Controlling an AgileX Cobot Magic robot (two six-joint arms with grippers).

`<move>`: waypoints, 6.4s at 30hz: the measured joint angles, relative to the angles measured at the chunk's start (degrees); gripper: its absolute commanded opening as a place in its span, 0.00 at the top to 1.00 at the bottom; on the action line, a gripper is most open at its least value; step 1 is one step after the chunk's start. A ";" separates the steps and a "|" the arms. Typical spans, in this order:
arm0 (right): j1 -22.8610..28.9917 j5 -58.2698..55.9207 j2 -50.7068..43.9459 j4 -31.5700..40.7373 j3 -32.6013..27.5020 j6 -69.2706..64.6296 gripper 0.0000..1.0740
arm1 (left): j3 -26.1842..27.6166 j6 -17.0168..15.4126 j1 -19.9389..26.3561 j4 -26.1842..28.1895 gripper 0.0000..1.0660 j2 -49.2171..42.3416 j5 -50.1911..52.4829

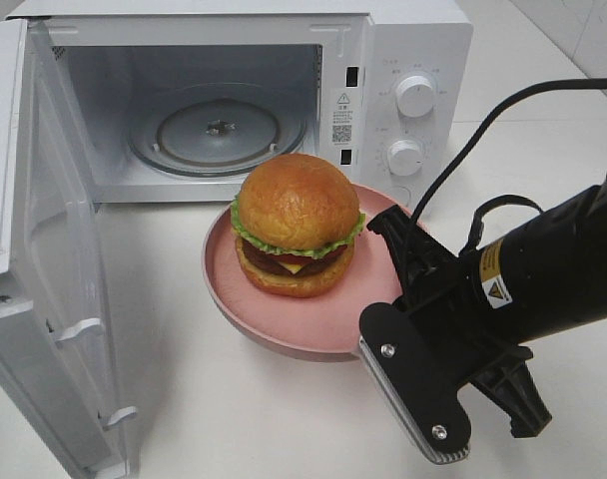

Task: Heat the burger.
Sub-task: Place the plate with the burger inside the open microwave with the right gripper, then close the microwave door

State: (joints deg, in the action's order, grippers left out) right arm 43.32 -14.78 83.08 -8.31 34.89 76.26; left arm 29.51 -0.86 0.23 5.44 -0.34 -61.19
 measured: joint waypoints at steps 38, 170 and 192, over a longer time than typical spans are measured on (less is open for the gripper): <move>-1.03 -0.29 14.95 3.90 18.22 4.13 0.99 | 0.00 0.00 0.00 0.00 0.06 0.00 0.00; -4.30 -9.74 49.68 -1.03 71.05 -11.06 0.25 | 0.00 -0.06 0.00 -0.29 0.06 0.00 0.00; -4.30 2.81 34.32 -7.22 47.21 -20.28 0.29 | 0.00 -0.06 0.00 -0.29 0.06 0.00 0.00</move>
State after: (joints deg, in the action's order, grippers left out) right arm 39.02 -11.97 117.40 -15.53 82.10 55.98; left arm 29.51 -0.92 0.23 5.16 -0.34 -61.19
